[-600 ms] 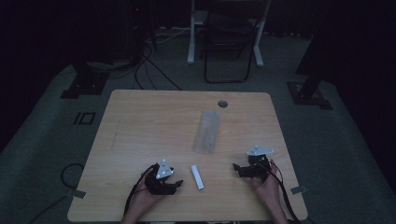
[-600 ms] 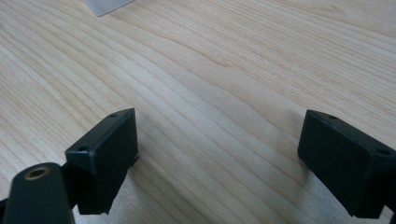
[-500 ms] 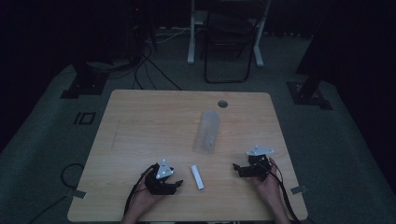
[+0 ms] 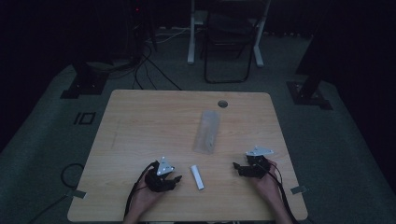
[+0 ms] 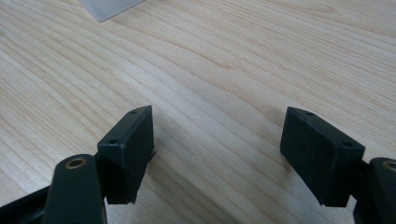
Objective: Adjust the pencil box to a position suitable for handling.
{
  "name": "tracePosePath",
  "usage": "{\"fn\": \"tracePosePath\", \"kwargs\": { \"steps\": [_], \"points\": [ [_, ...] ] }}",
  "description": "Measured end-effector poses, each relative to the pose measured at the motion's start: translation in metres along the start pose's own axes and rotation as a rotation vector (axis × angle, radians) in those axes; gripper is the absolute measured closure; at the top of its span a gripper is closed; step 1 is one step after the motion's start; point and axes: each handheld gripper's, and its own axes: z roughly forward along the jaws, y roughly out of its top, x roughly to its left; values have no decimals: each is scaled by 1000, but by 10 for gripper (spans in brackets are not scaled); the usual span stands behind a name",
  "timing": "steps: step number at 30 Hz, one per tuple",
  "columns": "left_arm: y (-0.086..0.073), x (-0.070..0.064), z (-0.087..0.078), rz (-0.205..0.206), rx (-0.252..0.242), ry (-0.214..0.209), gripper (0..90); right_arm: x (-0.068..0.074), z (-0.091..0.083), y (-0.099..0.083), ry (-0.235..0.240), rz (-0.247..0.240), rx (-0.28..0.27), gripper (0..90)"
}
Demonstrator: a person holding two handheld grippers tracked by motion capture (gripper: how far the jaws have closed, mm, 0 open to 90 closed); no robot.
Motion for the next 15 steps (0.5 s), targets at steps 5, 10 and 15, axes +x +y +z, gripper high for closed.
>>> {"fn": "tracePosePath", "kwargs": {
  "steps": [5,10,15],
  "points": [
    [26,5,2,4,-9,17,548,0,0,-1,-4,5,-12,258],
    [51,18,12,0,-22,42,629,0,0,-2,-6,7,-21,258],
    [73,29,32,8,1,62,701,0,0,-2,-8,6,-22,259]
  ]
}}
